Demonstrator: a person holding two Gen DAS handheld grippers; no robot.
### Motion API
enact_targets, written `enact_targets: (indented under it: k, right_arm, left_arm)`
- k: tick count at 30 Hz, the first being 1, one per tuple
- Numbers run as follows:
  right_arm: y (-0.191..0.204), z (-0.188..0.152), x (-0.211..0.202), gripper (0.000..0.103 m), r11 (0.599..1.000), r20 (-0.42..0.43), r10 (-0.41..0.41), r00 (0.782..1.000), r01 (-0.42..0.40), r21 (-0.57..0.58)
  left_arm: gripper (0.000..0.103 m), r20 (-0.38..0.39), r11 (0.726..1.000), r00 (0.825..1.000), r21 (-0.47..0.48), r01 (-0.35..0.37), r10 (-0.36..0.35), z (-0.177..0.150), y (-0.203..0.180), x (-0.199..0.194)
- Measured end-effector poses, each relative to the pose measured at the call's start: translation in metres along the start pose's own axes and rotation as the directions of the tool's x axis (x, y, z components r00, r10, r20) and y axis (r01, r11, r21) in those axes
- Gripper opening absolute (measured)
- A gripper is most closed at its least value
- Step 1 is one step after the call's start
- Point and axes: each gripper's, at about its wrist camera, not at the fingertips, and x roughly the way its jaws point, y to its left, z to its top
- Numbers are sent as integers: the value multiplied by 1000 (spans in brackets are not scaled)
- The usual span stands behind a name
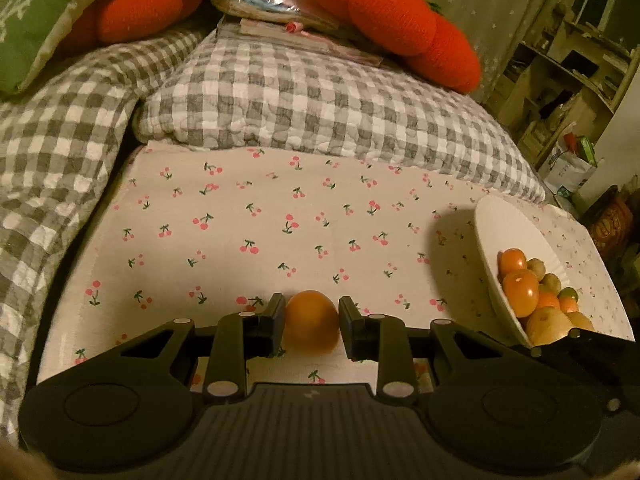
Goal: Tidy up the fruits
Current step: 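Close the left gripper on the orange tomato while the right grasps the small yellow fruit, then carry both fruits over the white plate and open both grippers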
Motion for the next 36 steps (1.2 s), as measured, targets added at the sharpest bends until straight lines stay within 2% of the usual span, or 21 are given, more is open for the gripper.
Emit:
enact_targets:
  k: [7,11,15,20,24,30,36]
  right_arm:
    - [-39,0,-42,19,983,62,75,995,-84,163]
    - [-77,-3,-60,19,952,107,97,990,-123,279]
    - [-116,-15,-67,19,905,124,92,988,-135,404]
    - [-155,-38,-56,19,819,110,109,988,-152,553]
    - [-172,-56,-39,19,770,76,114,991,-136,624]
    - [-184,-65,-15,19,730,79,121,990,-143,668]
    - [-181,-67,2,19,722,91,138,986,-163,673]
  left_arm:
    - [18,46,1000,999,5,13,-13,3,-12,-30]
    - [18,69,999,996,7,52,-52,5,-32,-43]
    - [18,88,994,990,14,109,-110,8,-59,-48]
    - [18,84,987,984,47,154,-158,10,-102,-38]
    - [18,71,985,983,59,163,-167,14,-124,-18]
    - [18,60,990,990,63,125,-129,20,-135,13]
    - [18,72,992,991,72,106,-111,20,-143,27]
